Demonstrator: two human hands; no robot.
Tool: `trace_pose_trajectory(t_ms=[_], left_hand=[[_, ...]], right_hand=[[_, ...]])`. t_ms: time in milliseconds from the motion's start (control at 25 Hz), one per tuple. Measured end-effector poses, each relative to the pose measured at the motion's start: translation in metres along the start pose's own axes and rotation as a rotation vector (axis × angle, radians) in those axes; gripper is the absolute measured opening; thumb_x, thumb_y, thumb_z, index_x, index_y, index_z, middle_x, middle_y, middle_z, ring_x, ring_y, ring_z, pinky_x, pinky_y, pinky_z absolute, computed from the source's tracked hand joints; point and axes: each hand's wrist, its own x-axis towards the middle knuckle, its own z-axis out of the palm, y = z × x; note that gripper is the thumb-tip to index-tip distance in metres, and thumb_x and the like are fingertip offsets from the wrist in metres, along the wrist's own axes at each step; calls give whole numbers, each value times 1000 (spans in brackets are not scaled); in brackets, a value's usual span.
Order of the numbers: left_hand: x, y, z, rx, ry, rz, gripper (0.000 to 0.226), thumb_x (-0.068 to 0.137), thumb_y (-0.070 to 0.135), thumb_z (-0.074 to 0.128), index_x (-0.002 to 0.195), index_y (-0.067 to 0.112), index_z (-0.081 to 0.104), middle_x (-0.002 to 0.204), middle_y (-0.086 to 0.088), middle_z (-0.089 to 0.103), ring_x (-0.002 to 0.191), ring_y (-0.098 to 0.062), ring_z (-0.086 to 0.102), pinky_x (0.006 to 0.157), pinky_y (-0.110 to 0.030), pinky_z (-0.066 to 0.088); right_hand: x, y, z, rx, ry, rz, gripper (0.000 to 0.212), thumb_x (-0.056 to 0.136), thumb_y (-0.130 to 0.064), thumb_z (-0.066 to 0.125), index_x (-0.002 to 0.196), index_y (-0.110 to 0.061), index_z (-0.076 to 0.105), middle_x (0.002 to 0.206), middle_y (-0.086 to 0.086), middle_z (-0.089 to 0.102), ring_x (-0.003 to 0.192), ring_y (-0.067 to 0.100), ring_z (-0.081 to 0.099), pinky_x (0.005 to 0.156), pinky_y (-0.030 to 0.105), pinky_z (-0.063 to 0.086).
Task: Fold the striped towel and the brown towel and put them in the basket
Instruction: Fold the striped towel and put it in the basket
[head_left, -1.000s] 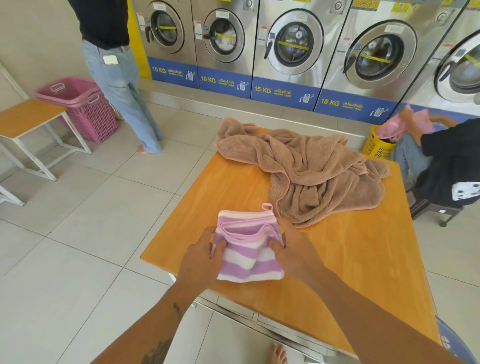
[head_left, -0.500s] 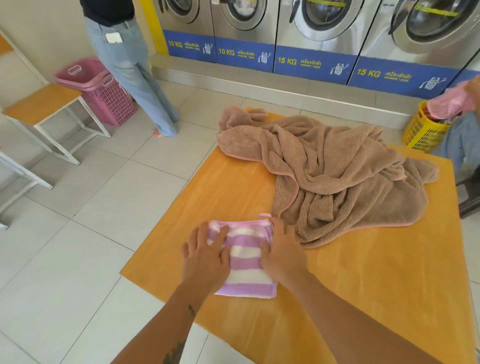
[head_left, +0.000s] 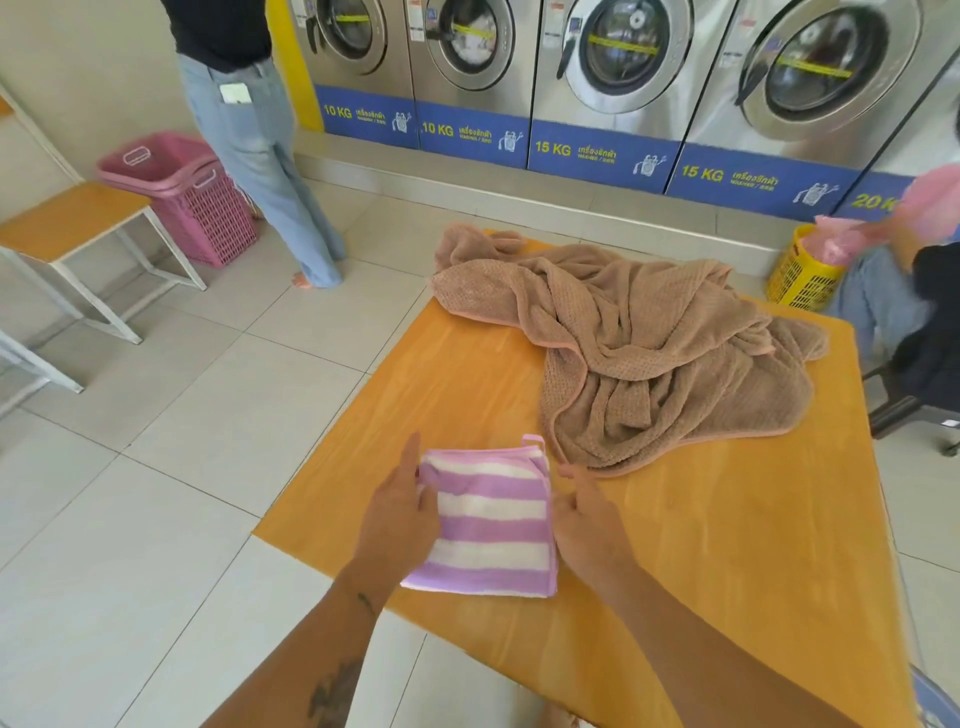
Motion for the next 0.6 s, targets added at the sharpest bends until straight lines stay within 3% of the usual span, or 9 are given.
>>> trace_pose_trajectory(t_ms=[120, 200, 280, 440, 600], left_hand=[[-25, -5, -2, -45, -67, 64, 66, 101, 17, 47, 157, 36, 18, 133, 10, 39, 98, -13, 51, 89, -26, 41], [-51, -14, -2, -51, -83, 145, 65, 100, 17, 49, 156, 34, 21, 141, 6, 31, 93, -15, 55, 89, -22, 39], [-75, -29, -2, -53, -48, 193, 61, 99, 18, 49, 154, 33, 27, 144, 0, 29, 94, -21, 58, 90, -25, 43], [-112, -44, 4, 54, 17, 133, 62, 90, 29, 43, 151, 33, 36, 119, 0, 44, 105, -26, 48, 92, -42, 47], [-127, -18, -1, -255, -87, 16, 60, 90, 8, 53, 142, 38, 49, 126, 2, 57, 105, -18, 58, 83, -18, 45]], right_hand=[[-22, -6, 10, 153, -140, -19, 58, 93, -22, 52, 137, -54, 33, 115, -12, 63, 99, 9, 62, 84, 31, 51], [-43, -1, 24, 98, -155, -81, 82, 82, -17, 60, 146, -50, 22, 123, -12, 57, 99, 5, 61, 84, 28, 53], [-63, 12, 39, -41, -94, -135, 94, 75, -10, 58, 151, -44, 14, 125, -7, 49, 100, 6, 55, 80, 20, 46], [-95, 23, 61, -72, -12, -194, 86, 76, -9, 49, 146, -49, 16, 131, 1, 44, 102, 9, 47, 84, 18, 36], [-118, 27, 58, -16, 120, -229, 81, 79, -4, 50, 138, -54, 24, 131, -3, 45, 105, 5, 45, 85, 10, 33]])
